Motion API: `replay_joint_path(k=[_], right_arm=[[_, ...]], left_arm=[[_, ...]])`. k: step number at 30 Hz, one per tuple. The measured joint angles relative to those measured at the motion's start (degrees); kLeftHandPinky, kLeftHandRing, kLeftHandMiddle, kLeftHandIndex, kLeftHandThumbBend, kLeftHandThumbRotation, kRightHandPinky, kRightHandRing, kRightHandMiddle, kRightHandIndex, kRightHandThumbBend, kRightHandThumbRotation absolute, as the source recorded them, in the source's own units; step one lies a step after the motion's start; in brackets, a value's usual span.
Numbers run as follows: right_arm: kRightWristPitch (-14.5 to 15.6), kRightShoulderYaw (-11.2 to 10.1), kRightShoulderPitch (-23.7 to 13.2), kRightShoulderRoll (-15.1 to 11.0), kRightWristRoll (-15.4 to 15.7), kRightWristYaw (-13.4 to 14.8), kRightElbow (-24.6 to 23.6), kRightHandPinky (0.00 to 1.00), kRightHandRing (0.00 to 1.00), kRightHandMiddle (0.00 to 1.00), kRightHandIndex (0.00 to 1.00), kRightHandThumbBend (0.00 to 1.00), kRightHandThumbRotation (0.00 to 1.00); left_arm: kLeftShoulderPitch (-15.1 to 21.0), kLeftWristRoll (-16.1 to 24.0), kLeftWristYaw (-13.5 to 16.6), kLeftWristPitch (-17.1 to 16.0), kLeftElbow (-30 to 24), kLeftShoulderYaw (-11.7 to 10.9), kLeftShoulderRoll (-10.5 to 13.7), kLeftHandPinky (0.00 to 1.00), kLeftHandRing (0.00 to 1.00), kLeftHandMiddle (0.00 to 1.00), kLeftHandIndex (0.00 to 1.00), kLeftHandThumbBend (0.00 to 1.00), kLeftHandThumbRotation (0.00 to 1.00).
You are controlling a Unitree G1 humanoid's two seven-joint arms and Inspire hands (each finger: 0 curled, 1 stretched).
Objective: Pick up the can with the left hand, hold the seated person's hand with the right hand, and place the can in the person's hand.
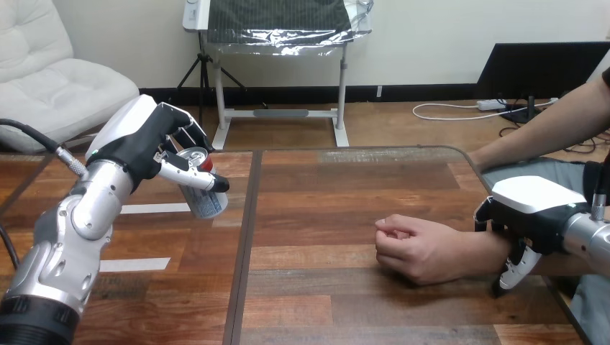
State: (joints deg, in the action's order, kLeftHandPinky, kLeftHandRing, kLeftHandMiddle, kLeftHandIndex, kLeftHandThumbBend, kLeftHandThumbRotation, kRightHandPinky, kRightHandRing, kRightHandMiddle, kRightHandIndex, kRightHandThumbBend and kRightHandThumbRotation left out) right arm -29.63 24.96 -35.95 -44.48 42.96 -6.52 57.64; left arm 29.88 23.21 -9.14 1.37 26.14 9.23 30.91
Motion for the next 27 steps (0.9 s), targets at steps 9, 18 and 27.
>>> replay_joint_path(k=[9,18,27], right_arm=[[-1.29,-0.03,-0.17,0.21,-0.38,0.71,0.85,0.24,0.3,0.39,0.45,0.81,0.07],[-1.96,-0.07,-0.18,0.2,-0.54,0.75,1.01,0.27,0.33,0.41,0.45,0.77,0.1],[-2.96,-0.2,-0.18,0.18,-1.61,0.74,1.08,0.3,0.36,0.42,0.45,0.74,0.1]], left_arm=[[0.0,-0.02,-0.01,0.0,0.0,0.0,0.0,0.31,0.36,0.42,0.43,0.76,0.0],[0.0,-0.04,-0.01,0.0,0.0,-0.02,0.0,0.31,0.36,0.42,0.43,0.76,0.0],[0.0,-0.03,-0.01,0.0,0.0,-0.02,0.0,0.31,0.36,0.42,0.43,0.76,0.0]])
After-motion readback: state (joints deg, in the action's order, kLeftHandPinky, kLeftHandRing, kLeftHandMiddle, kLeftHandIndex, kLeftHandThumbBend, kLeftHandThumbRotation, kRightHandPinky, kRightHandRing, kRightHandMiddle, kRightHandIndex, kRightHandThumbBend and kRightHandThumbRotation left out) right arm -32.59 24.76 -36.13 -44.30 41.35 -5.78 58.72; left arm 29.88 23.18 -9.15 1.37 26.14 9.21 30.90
